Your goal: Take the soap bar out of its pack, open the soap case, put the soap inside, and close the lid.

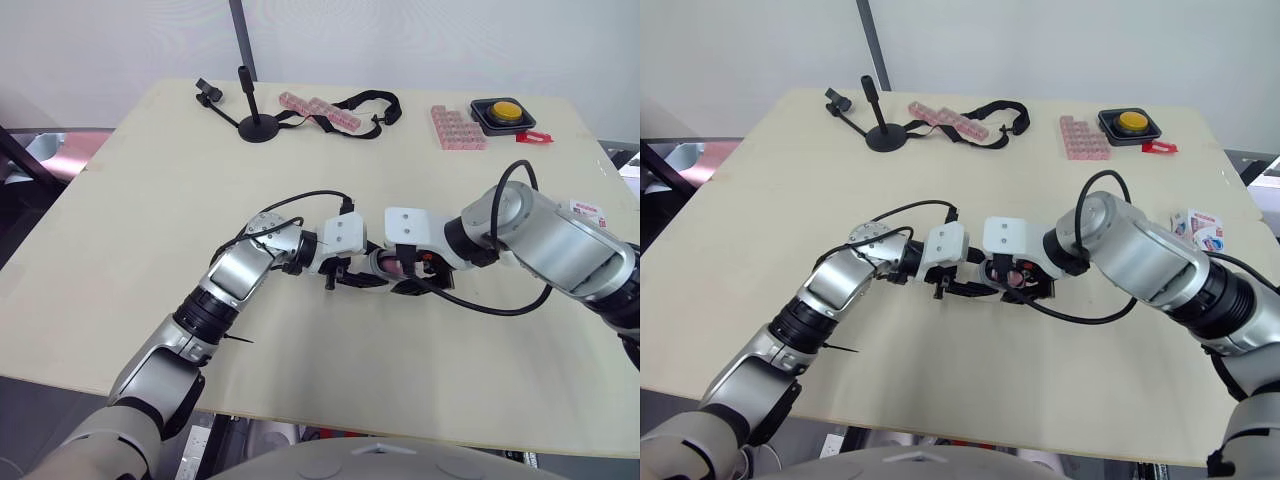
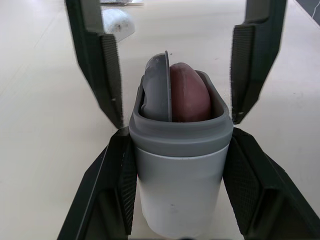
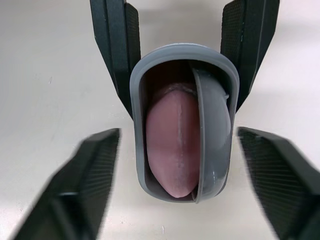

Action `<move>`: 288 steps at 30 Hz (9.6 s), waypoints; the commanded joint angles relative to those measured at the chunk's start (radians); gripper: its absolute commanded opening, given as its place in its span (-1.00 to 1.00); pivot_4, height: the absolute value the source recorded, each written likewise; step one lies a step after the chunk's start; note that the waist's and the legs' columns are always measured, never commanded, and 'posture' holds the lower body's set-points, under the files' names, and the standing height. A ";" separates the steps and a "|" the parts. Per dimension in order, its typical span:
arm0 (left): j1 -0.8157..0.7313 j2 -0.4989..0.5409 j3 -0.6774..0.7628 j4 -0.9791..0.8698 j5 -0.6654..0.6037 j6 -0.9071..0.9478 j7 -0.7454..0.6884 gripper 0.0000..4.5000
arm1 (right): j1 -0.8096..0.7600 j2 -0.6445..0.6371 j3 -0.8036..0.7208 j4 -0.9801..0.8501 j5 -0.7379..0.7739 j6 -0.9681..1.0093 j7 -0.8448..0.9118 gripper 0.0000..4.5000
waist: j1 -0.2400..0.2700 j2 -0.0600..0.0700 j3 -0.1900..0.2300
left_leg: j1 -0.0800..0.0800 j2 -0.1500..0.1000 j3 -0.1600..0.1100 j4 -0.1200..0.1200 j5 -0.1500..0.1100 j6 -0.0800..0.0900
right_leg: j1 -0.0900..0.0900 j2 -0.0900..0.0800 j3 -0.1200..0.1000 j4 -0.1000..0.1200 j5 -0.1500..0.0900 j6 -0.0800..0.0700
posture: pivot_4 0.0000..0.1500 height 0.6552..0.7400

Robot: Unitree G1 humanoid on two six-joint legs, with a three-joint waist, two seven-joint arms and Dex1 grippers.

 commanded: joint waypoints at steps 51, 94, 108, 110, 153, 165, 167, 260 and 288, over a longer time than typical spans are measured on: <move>0.274 -0.005 0.180 0.080 -0.237 -0.282 -0.216 -0.16 | 1.179 0.403 -0.976 0.359 0.245 -1.090 -0.018 0.99 | -0.057 0.001 -0.001 | -0.001 -0.001 0.000 0.004 -0.004 0.011 | 0.003 -0.005 -0.003 -0.005 0.000 0.000 | 1.00 1.00; 0.274 -0.029 0.159 0.193 -0.167 -0.483 -0.195 -0.16 | 0.439 -0.010 -0.682 0.834 -0.038 -0.618 -0.094 0.99 | -0.046 0.005 -0.004 | -0.002 -0.002 0.000 -0.001 -0.001 0.009 | 0.011 -0.006 -0.006 -0.010 0.000 0.000 | 1.00 1.00; 0.277 -0.024 0.155 0.183 -0.162 -0.482 -0.191 -0.16 | 0.426 0.036 -0.678 0.871 -0.064 -0.640 -0.079 0.99 | -0.046 0.005 -0.004 | -0.002 -0.002 0.001 0.000 -0.001 0.009 | 0.010 -0.006 -0.006 -0.011 0.000 0.000 | 1.00 1.00; 0.277 -0.024 0.154 0.182 -0.161 -0.481 -0.191 -0.16 | 0.426 0.041 -0.679 0.872 -0.065 -0.639 -0.082 0.99 | -0.046 0.005 -0.004 | -0.002 -0.002 0.001 0.000 -0.001 0.009 | 0.010 -0.006 -0.006 -0.011 0.000 0.000 | 1.00 1.00; 0.251 -0.079 0.168 0.239 -0.168 -0.462 -0.140 -0.16 | 0.317 0.005 -0.537 -0.044 0.288 -0.186 0.072 -0.13 | -0.037 0.005 -0.003 | 0.002 -0.001 0.001 -0.001 -0.001 0.009 | 0.009 -0.006 -0.006 -0.013 0.000 0.000 | 1.00 1.00; 0.250 -0.098 0.161 0.250 -0.158 -0.468 -0.119 -0.16 | 0.232 0.036 -0.403 -0.136 0.289 -0.024 -0.059 -0.13 | -0.033 0.005 -0.003 | 0.002 -0.001 0.001 -0.002 -0.001 0.008 | 0.009 -0.006 -0.005 -0.013 0.000 0.000 | 1.00 1.00; 0.250 -0.097 0.159 0.249 -0.156 -0.469 -0.120 -0.16 | 0.232 0.035 -0.393 -0.128 0.283 -0.034 -0.061 -0.13 | -0.031 0.005 -0.003 | 0.002 -0.001 0.001 -0.002 -0.001 0.008 | 0.009 -0.006 -0.005 -0.013 0.000 0.000 | 1.00 1.00; 0.260 -0.095 0.161 0.231 -0.136 -0.466 -0.101 -0.16 | 0.250 0.067 -0.263 -0.075 0.254 -0.015 -0.071 0.32 | -0.030 0.004 -0.005 | 0.016 -0.001 0.004 -0.009 -0.001 0.006 | 0.019 -0.005 -0.002 -0.017 0.000 0.000 | 1.00 1.00; 0.251 -0.096 0.157 0.243 -0.138 -0.466 -0.104 -0.16 | 0.216 0.075 -0.271 -0.035 0.217 -0.090 -0.063 0.99 | -0.030 0.004 -0.005 | 0.015 -0.001 0.004 -0.010 -0.001 0.005 | 0.017 -0.005 -0.002 -0.017 0.000 0.000 | 1.00 1.00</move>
